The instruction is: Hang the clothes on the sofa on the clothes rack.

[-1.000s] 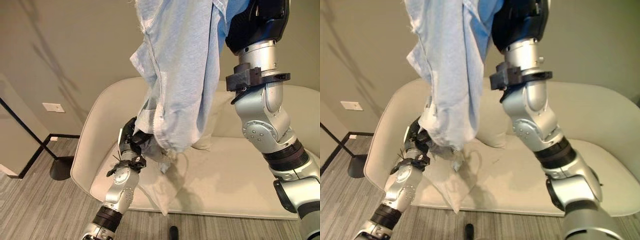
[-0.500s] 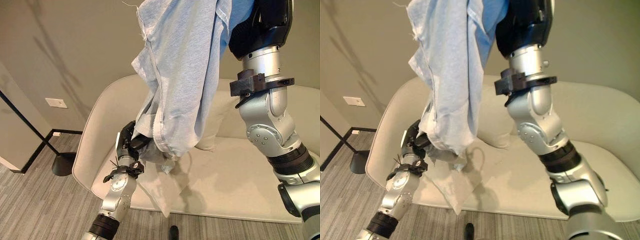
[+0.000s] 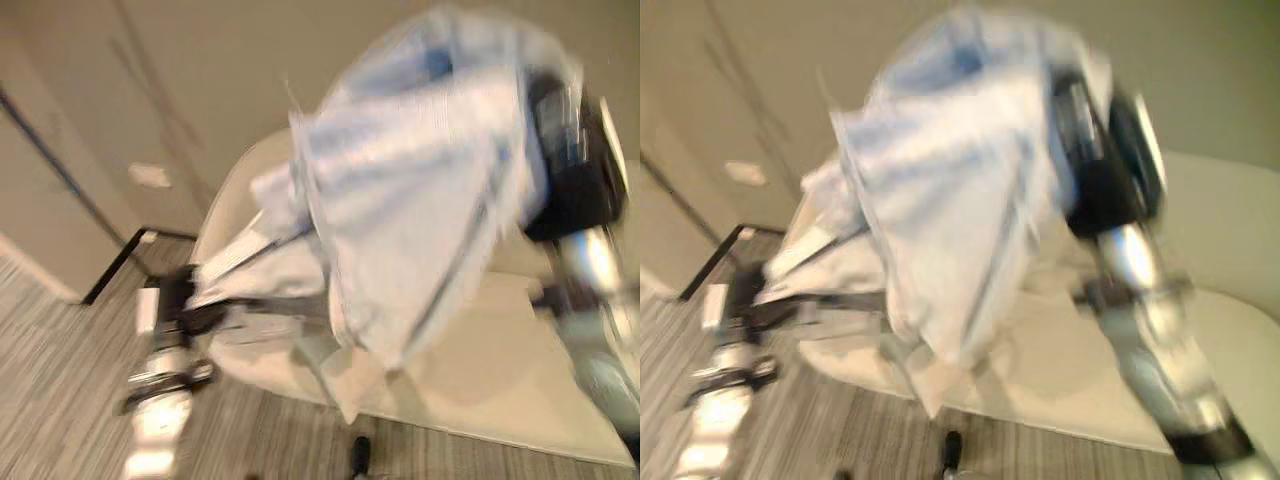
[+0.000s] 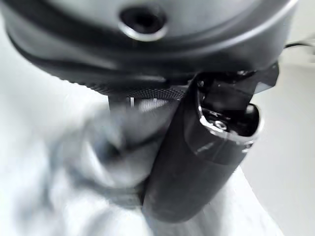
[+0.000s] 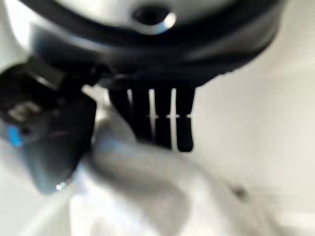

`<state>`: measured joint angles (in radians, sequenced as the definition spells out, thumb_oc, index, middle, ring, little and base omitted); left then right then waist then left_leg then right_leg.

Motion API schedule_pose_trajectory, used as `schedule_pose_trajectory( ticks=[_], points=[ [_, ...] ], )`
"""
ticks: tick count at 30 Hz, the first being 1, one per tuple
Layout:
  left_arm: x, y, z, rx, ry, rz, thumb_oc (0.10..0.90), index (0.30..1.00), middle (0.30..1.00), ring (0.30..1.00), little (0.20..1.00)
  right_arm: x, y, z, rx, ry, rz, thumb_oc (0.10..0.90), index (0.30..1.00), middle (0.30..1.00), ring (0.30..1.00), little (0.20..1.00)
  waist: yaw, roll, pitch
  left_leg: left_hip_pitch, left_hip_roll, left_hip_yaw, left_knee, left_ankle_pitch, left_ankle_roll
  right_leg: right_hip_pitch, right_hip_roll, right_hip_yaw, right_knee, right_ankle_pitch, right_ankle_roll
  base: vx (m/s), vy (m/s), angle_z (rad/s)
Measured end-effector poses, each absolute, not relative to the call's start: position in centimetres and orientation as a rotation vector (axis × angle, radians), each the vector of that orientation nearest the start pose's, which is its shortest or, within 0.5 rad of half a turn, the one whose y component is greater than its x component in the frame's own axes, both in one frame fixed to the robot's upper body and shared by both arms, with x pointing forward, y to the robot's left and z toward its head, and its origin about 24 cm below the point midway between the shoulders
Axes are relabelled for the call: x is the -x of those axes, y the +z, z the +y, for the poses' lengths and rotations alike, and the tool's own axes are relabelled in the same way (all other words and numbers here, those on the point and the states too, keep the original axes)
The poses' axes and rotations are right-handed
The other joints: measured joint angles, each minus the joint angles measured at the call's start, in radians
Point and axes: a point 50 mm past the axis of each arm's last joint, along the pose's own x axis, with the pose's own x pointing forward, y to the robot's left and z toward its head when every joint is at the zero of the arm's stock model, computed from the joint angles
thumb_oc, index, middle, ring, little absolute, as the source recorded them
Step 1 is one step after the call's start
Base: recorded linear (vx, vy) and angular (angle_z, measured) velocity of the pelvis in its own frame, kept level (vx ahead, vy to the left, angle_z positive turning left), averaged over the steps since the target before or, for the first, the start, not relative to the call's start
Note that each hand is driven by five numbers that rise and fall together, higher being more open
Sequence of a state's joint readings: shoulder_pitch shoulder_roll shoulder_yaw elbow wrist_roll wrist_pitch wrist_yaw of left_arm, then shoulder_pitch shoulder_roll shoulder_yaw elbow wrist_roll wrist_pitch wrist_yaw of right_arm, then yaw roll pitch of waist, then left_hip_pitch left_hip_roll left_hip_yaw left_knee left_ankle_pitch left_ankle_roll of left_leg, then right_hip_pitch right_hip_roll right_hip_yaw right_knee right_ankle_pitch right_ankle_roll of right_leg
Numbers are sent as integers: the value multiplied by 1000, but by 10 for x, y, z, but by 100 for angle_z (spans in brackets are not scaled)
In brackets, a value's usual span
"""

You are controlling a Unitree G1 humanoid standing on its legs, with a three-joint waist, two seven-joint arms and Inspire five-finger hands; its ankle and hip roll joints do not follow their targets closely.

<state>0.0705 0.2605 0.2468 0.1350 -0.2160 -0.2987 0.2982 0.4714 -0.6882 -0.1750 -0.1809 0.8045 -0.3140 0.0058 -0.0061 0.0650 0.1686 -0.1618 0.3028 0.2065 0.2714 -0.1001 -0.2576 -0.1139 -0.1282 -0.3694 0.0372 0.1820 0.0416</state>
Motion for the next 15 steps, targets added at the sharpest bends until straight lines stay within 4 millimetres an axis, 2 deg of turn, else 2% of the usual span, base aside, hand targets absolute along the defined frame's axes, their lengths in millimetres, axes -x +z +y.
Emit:
schedule_pose_trajectory(
  ticks=[1, 2, 3, 4, 5, 6, 7, 8, 9, 10, 11, 12, 13, 14, 15],
  points=[
    [-238, 33, 246, -41, 477, -86, 400, 300, 300, 300, 300, -84, 28, -346, -165, -657, 204, 400, 300, 300, 300, 300, -2, -51, 14, -51, -255, -12, 7, -61, 275, 29, -280, -200, 159, -120, -11, -209, 602, 513],
    [-237, 19, 200, 53, 389, -24, 400, 300, 300, 300, 300, -10, 29, -363, -163, -991, 259, 400, 300, 300, 300, 300, -30, -9, -2, 17, -457, 23, -198, 2, 480, 84, -407, -299, 217, -96, 22, -174, 542, 197],
    [-162, 21, 229, -48, 521, -21, 400, 300, 300, 300, 300, -98, 25, -340, -196, -737, 198, 400, 300, 300, 300, 300, -33, 67, 5, 121, -350, 149, -267, 167, 406, -10, -293, -80, 321, -76, 102, -73, 252, -18],
    [-168, 22, 244, -139, 491, 2, 400, 300, 300, 300, 300, -136, 18, -298, -284, -549, 181, 400, 300, 300, 300, 300, -25, -13, 6, 154, -374, 162, -260, 170, 364, -45, -310, -37, 395, -128, 130, -35, 140, -203],
    [-187, 22, 249, -237, 404, 24, 400, 300, 300, 300, 300, -172, 28, -245, -343, -250, 111, 400, 300, 300, 300, 300, -3, -51, -29, 144, -376, 196, -307, 143, 220, -75, -280, -56, 409, -139, 76, -57, 231, -27],
    [-206, 36, 245, -312, 303, -37, 400, 300, 300, 300, 300, -199, 48, -206, -442, -82, -30, 400, 300, 300, 300, 300, -18, -173, -42, 36, -418, 66, -36, 15, 262, -100, -337, -51, 307, -156, 39, -49, 202, -15],
    [-211, 42, 235, -329, 240, -76, 400, 300, 300, 300, 300, -212, 72, -197, -467, -19, -160, 400, 300, 300, 300, 300, 14, -172, -38, 24, -404, -35, 87, -100, 363, -127, -311, -20, 272, -152, 119, -49, 202, -19],
    [-208, 31, 225, -280, 233, -35, 400, 300, 300, 300, 300, -216, 75, -195, -486, -16, -193, 400, 300, 300, 300, 300, 29, -180, -37, 62, -393, 2, 15, -43, 353, -152, -306, 36, 345, -163, 131, -37, 166, -47],
    [-204, 23, 215, -244, 219, 0, 400, 300, 300, 300, 300, -214, 76, -201, -469, -32, -192, 400, 300, 300, 300, 300, 25, -148, -39, 97, -362, 3, -62, -9, 337, -152, -252, 26, 406, -172, 111, -14, 157, -24],
    [-202, 21, 211, -232, 207, 6, 400, 300, 300, 300, 300, -210, 74, -208, -446, -46, -181, 400, 300, 300, 300, 300, 17, -147, -41, 120, -371, 8, -131, 17, 302, -152, -210, 23, 442, -192, 119, -26, 157, -21],
    [-200, 18, 209, -205, 228, 9, 400, 300, 300, 300, 300, -208, 75, -214, -430, -58, -184, 400, 300, 300, 300, 300, 21, -137, -39, 132, -358, 1, -183, 47, 292, -180, -121, 58, 551, -265, 116, 54, -92, -13],
    [-202, 13, 215, -193, 256, 36, 400, 300, 300, 300, 300, -201, 70, -219, -439, -95, -161, 400, 300, 300, 300, 300, 6, -129, -44, 140, -336, -14, -225, 72, 196, -145, 24, 141, 528, -325, 31, 21, -85, 34],
    [-204, 19, 225, -247, 239, 26, 400, 300, 300, 300, 300, -195, 65, -224, -457, -139, -147, 400, 300, 300, 300, 300, -35, -248, -47, 66, -368, -2, -28, -33, 276, -55, -4, 141, 355, -273, -64, 62, -123, 30],
    [-204, 23, 226, -248, 233, 11, 400, 300, 300, 300, 300, -196, 70, -234, -429, -153, -171, 400, 300, 300, 300, 300, -26, -230, -47, 39, -278, -55, 68, -75, 322, -44, -4, 178, 332, -346, 8, 57, -100, 4],
    [-201, 15, 226, -227, 254, 52, 400, 300, 300, 300, 300, -200, 64, -237, -433, -177, -149, 400, 300, 300, 300, 300, -26, -204, -43, 57, -289, -93, 24, -86, 234, -37, 13, 191, 321, -340, 23, 77, -86, -50]
  ],
)
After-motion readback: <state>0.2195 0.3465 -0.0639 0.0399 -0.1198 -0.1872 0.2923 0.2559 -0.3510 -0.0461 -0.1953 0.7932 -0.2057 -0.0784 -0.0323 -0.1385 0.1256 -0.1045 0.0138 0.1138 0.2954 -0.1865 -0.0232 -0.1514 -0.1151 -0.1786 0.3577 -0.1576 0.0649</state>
